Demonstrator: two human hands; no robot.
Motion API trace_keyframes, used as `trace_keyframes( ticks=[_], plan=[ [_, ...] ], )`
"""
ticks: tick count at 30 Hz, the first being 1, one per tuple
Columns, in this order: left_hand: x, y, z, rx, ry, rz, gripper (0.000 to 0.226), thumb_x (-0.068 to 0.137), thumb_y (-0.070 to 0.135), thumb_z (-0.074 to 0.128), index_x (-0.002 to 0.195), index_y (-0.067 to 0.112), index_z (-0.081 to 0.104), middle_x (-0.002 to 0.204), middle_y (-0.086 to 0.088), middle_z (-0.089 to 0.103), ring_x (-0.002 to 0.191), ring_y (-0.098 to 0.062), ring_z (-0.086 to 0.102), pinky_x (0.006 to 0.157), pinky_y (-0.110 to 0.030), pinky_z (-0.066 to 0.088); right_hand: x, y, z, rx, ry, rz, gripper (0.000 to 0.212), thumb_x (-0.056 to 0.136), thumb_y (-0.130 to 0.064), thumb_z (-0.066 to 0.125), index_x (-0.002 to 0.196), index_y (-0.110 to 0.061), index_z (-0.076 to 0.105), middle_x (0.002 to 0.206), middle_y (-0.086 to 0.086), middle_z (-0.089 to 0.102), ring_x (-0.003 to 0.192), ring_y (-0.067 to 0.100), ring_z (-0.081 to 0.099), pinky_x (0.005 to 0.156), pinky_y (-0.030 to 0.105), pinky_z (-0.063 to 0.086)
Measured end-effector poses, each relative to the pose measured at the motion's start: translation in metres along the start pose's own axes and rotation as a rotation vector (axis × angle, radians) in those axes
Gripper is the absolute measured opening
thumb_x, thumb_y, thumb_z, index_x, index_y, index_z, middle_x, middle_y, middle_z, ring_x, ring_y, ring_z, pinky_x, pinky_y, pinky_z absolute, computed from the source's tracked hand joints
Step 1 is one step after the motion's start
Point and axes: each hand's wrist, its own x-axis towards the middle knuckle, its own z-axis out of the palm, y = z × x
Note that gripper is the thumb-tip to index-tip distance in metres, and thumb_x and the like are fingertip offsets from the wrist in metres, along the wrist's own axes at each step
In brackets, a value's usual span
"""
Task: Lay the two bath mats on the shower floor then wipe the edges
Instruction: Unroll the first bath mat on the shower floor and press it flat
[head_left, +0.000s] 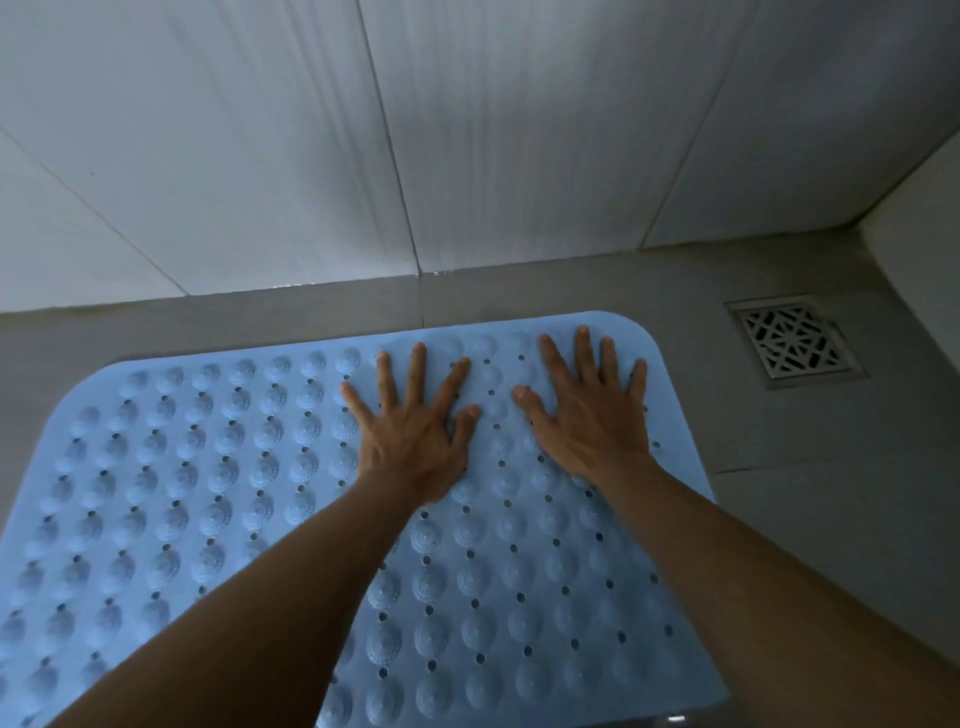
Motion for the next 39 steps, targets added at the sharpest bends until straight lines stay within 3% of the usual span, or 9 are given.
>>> trace_keyframes(
  ticks=[14,21,26,33,39],
  plan=[
    [0.005,0.000,-0.005,-0.008,-0.065,-0.001,0.061,0.095,0.069,0.001,0.150,0.051,-0.019,0.165,0.002,-0.020,0.149,-0.038,-0.021,0.110,-0.075,-0.006,0.006,0.002,-0.003,0.023,-0.070,0.010,0.075,0.094,-0.072,0.006,0.155,-0.036,-0.020,0.163,0.005,-0.026,0.150,0.030,-0.022,0.117,0.060,-0.014],
    [0.009,-0.002,-0.018,-0.038,-0.165,0.026,0.065,0.096,0.068,0.006,0.152,0.046,-0.017,0.165,0.002,-0.021,0.149,-0.038,-0.022,0.110,-0.074,-0.010,0.009,-0.003,-0.018,-0.004,-0.176,0.076,0.079,0.090,-0.078,0.006,0.153,-0.041,-0.020,0.163,-0.001,-0.026,0.150,0.029,-0.021,0.113,0.069,-0.011],
    [-0.023,-0.023,-0.021,-0.112,-0.070,0.075,0.065,0.100,0.060,0.010,0.156,0.036,-0.014,0.165,-0.003,-0.018,0.150,-0.033,-0.019,0.115,-0.068,-0.008,-0.031,-0.036,-0.016,-0.015,-0.125,0.073,0.072,0.096,-0.069,0.008,0.155,-0.037,-0.018,0.165,0.004,-0.022,0.151,0.030,-0.020,0.113,0.069,-0.011],
    [-0.127,-0.130,-0.006,-0.077,0.014,-0.097,0.062,0.099,0.059,0.006,0.155,0.041,-0.013,0.166,-0.005,-0.014,0.149,-0.036,-0.021,0.114,-0.069,-0.011,-0.098,-0.150,0.000,0.039,0.022,-0.082,0.069,0.101,-0.059,0.018,0.159,-0.028,-0.002,0.167,0.009,-0.010,0.152,0.031,-0.014,0.114,0.070,-0.007],
    [-0.202,-0.236,0.001,-0.067,0.026,-0.267,0.069,0.093,0.074,0.009,0.154,0.048,-0.008,0.166,0.002,-0.014,0.150,-0.032,-0.021,0.115,-0.068,-0.009,-0.144,-0.249,0.034,0.083,-0.036,-0.173,0.075,0.091,-0.076,0.006,0.156,-0.042,-0.009,0.166,0.005,-0.016,0.151,0.032,-0.019,0.107,0.076,-0.011]
  ],
)
